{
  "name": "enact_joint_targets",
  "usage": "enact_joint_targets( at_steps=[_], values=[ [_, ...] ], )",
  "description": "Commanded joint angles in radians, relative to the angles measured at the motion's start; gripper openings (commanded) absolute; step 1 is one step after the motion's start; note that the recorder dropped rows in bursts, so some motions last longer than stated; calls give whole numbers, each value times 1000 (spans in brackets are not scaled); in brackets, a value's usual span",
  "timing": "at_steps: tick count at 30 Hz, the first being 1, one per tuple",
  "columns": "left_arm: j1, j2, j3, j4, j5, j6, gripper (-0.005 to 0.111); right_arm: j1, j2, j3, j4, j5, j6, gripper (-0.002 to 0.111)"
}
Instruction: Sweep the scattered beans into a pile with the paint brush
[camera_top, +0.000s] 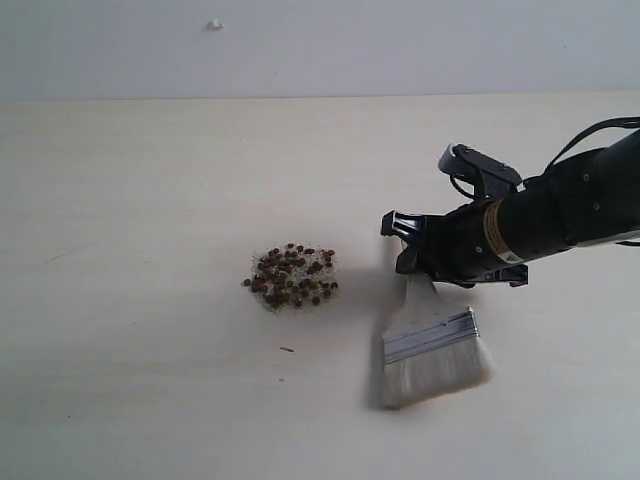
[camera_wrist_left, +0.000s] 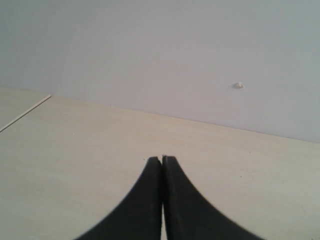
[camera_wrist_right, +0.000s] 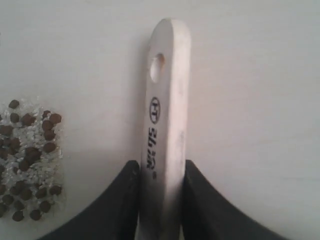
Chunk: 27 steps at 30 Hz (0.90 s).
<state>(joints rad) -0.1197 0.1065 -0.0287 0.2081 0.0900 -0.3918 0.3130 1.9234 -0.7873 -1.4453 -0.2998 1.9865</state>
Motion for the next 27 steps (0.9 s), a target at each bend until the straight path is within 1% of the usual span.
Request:
enact_joint_targets(
  at_steps=[1,7,11,15,16,21,24,27],
  values=[
    [-4,-3,5,-6,-1,-3,0,2,-5,3,-8,21,-36,30],
    [-4,-3,5,-6,-1,-3,0,2,-5,-17,0,10,-89,39],
    [-4,-3,5,-6,-1,-3,0,2,-5,-44,0,6,-108,39],
    [-4,-3,5,-6,-1,-3,0,2,-5,-68,-3,-43,-108,39],
    [-4,-3,5,-6,-1,-3,0,2,-5,-73,-3,-36,-108,39],
    [-4,-3,5,-6,-1,-3,0,2,-78,-77,-4,134,-182,38],
    [-4,-3,5,-6,-1,-3,0,2,-164,-54,-13,177,-242,23],
    [-4,-3,5,-6,-1,-3,0,2,-251,-15,-19,177,-242,1]
  ],
)
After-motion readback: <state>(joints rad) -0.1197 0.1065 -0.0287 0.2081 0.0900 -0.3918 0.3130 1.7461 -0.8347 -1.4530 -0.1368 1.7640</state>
